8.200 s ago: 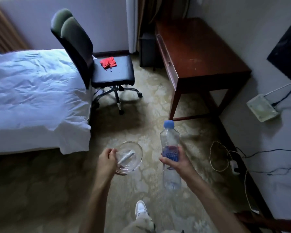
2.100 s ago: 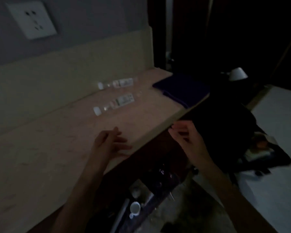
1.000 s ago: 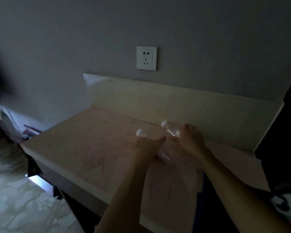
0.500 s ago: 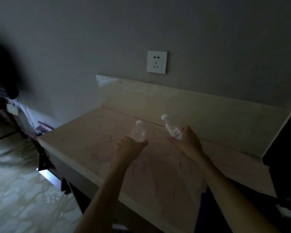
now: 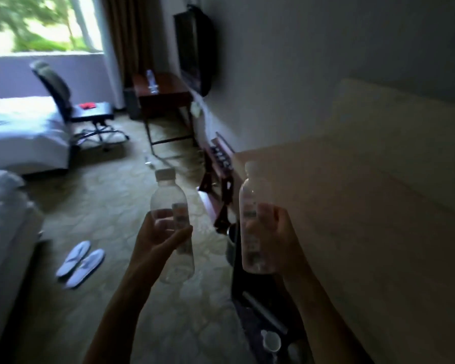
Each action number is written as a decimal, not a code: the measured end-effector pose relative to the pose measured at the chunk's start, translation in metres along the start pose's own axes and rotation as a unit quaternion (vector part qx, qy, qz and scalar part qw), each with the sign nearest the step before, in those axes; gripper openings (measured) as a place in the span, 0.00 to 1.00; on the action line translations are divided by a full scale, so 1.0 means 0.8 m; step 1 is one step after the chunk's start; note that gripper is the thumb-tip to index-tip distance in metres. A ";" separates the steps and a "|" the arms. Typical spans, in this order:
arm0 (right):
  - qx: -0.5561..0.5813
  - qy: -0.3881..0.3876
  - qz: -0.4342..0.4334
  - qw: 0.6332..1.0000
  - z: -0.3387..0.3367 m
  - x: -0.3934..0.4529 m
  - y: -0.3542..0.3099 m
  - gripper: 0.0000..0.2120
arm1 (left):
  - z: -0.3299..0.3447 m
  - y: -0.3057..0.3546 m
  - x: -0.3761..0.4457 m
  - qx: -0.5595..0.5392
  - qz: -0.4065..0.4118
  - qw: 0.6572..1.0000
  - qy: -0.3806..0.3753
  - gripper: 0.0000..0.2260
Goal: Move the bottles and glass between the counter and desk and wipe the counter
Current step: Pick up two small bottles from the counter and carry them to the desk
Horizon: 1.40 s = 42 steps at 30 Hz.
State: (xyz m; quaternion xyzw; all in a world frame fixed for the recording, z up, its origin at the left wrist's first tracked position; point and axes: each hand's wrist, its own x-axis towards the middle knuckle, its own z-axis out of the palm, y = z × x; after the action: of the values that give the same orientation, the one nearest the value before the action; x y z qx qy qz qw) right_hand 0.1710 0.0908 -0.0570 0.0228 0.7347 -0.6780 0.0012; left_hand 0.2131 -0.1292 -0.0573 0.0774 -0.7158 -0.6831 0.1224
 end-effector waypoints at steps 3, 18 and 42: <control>0.005 -0.080 0.025 0.996 0.075 0.016 0.031 0.17 | -0.053 -0.024 0.016 0.001 -0.020 0.998 0.064 0.17; -0.019 -0.208 0.118 0.971 0.433 0.275 0.081 0.46 | -0.328 -0.111 0.323 -0.005 -0.041 0.991 0.129 0.32; -0.003 -0.300 0.151 0.942 0.902 0.933 0.067 0.31 | -0.562 -0.219 1.033 0.028 -0.109 0.971 0.210 0.35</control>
State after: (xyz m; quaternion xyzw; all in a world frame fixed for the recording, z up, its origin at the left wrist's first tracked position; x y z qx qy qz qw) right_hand -0.5937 -0.6004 -0.1927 -0.0711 0.6904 -0.6431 0.3237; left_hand -0.4621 -0.7997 -0.1579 0.2998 -0.6801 -0.6407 0.1926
